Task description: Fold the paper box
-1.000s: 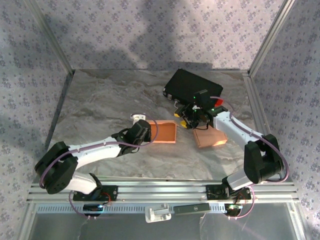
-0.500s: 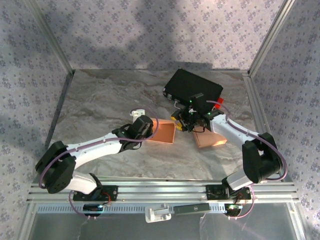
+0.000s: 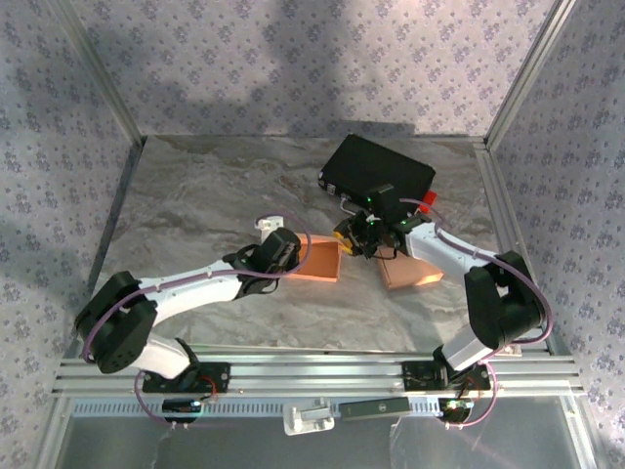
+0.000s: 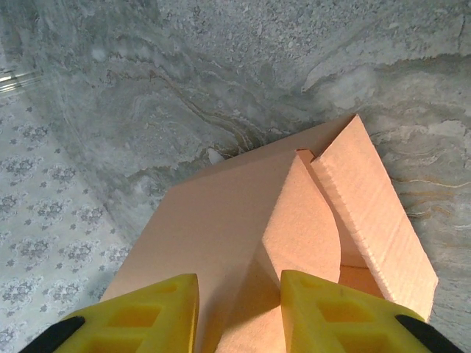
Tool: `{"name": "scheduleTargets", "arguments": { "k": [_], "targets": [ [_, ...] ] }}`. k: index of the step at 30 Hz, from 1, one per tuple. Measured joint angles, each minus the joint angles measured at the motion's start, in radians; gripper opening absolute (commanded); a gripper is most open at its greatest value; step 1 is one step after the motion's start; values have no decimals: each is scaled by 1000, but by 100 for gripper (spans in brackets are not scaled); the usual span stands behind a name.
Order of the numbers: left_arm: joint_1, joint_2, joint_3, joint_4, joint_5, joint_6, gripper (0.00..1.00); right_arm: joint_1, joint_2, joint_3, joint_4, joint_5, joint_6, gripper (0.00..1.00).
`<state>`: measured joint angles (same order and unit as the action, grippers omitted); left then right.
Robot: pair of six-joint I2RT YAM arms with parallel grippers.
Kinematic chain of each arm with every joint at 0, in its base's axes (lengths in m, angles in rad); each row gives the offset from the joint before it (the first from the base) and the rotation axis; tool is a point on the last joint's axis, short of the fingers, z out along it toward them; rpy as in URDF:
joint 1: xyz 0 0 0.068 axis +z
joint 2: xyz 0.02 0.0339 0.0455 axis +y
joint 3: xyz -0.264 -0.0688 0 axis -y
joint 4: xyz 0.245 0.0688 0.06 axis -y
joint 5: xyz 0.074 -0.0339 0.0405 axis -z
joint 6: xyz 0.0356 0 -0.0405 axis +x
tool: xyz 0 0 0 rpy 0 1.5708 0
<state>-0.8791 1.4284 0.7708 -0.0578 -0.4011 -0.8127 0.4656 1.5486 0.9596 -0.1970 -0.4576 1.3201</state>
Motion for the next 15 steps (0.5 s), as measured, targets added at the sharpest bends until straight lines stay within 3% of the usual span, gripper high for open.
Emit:
{"name": "scheduleTargets", "arguments": {
  "k": [10,15],
  "targets": [
    [0,-2,-103,106,47,-5,17,0,0,-37,14,1,-35,32],
    [-11,-28,-116,114,73,-18,37,10,0,-41,14,13,-60,30]
  ]
}}
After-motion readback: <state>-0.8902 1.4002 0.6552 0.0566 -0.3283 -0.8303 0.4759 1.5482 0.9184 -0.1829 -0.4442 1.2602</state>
